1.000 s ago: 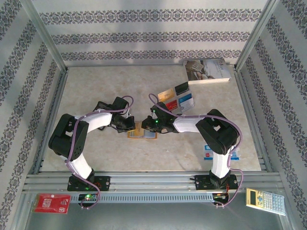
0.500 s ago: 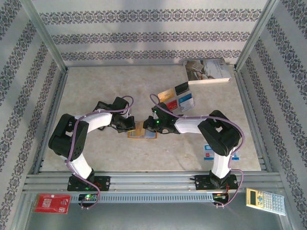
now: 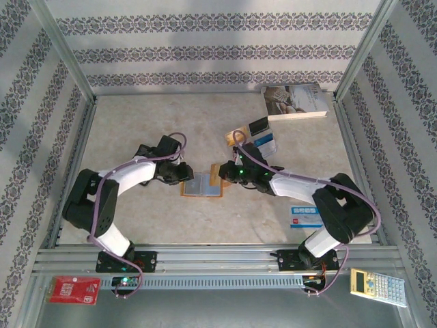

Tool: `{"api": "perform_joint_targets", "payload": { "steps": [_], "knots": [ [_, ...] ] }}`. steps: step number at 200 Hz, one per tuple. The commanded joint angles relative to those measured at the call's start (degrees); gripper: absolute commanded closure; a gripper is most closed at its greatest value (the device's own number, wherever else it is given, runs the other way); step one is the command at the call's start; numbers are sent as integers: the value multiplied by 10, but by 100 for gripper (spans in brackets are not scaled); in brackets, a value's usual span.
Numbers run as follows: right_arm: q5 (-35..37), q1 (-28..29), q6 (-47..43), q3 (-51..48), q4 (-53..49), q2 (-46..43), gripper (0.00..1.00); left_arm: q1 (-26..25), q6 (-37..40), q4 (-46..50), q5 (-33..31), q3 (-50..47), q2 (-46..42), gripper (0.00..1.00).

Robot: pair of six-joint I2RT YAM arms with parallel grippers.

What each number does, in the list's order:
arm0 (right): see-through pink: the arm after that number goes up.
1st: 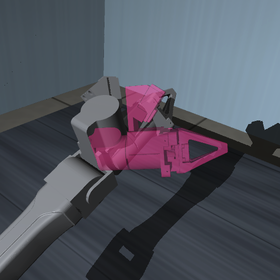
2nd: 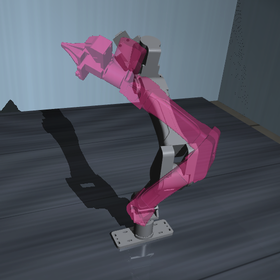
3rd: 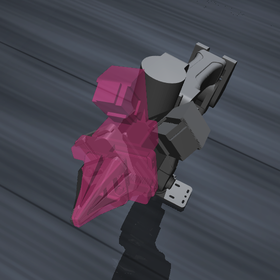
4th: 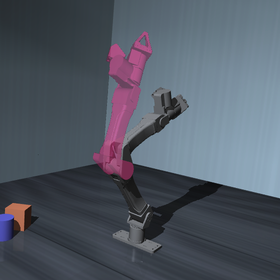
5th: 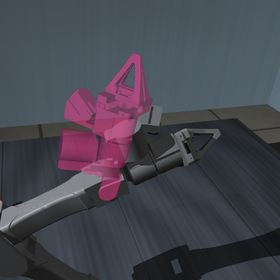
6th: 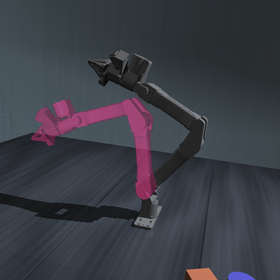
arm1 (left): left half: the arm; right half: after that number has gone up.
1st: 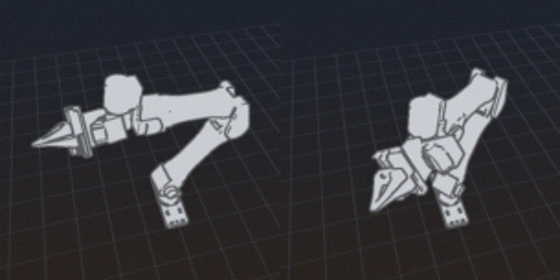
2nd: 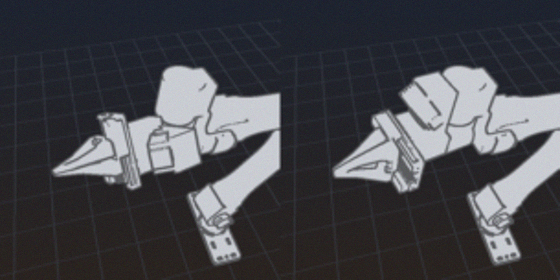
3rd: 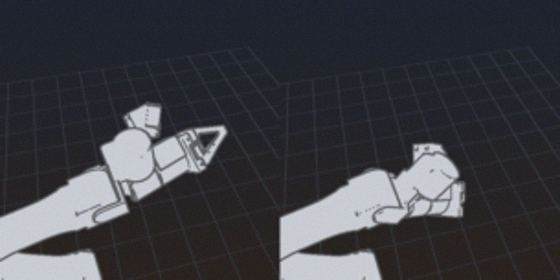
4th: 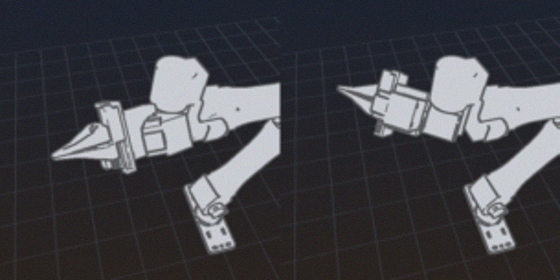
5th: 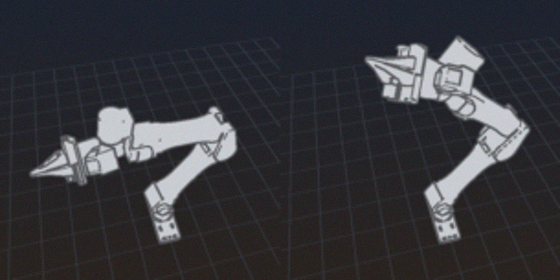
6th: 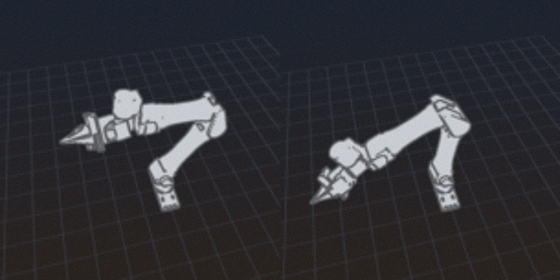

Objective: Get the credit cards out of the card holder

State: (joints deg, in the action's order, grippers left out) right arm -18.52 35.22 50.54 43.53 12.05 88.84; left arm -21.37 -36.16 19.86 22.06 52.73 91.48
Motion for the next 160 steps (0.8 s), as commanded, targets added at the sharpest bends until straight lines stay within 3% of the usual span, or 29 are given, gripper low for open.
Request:
{"api": "perform_joint_targets", "payload": {
  "steps": [1, 37, 73, 110, 160],
  "knots": [
    [-28, -31, -27, -16, 60, -30, 100, -3, -56, -60, -35, -7, -61, 59],
    [-102, -81, 1, -27, 130, -50, 100, -3, -106, -172, -12, -37, -132, 37],
    [-165, -115, 76, -17, 223, -41, 100, -7, -164, -315, 33, -76, -160, 22],
    [-202, -119, 123, 11, 266, -28, 100, -24, -189, -388, 82, -75, -146, 19],
    [-224, -118, 158, 28, 304, -16, 100, -44, -180, -389, 112, -40, -125, 23]
  ]
}}
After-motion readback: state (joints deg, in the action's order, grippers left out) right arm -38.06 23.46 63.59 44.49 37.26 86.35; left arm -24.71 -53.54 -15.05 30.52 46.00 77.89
